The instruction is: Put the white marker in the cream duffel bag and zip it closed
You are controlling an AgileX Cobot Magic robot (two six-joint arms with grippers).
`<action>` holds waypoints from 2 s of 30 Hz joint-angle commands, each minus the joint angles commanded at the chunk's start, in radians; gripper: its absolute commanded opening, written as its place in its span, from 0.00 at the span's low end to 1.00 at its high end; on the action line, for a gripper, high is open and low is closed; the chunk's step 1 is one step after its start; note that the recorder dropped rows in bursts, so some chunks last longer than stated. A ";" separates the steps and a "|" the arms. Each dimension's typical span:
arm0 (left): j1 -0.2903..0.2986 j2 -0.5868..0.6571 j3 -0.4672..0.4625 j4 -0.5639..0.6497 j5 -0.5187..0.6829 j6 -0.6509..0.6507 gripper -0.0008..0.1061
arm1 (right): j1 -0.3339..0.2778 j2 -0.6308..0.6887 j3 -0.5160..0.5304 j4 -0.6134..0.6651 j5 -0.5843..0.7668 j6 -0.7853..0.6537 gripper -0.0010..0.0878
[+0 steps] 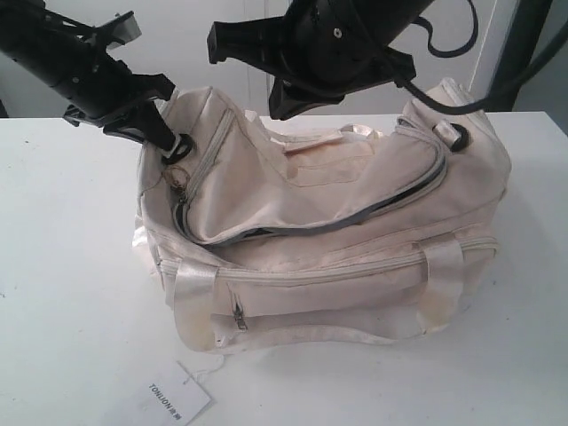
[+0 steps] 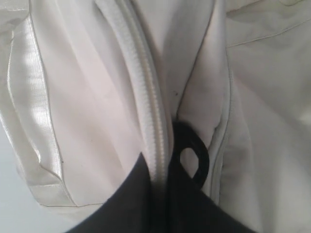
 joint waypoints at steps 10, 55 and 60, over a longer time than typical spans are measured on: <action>0.012 0.000 0.000 -0.055 0.034 -0.002 0.01 | 0.002 0.054 0.004 0.123 -0.024 -0.072 0.01; 0.018 0.000 0.000 -0.283 0.069 -0.004 0.01 | 0.013 0.262 0.004 0.353 -0.284 -0.102 0.39; 0.018 0.000 0.000 -0.283 0.069 -0.004 0.01 | 0.013 0.285 0.004 0.370 -0.284 -0.102 0.43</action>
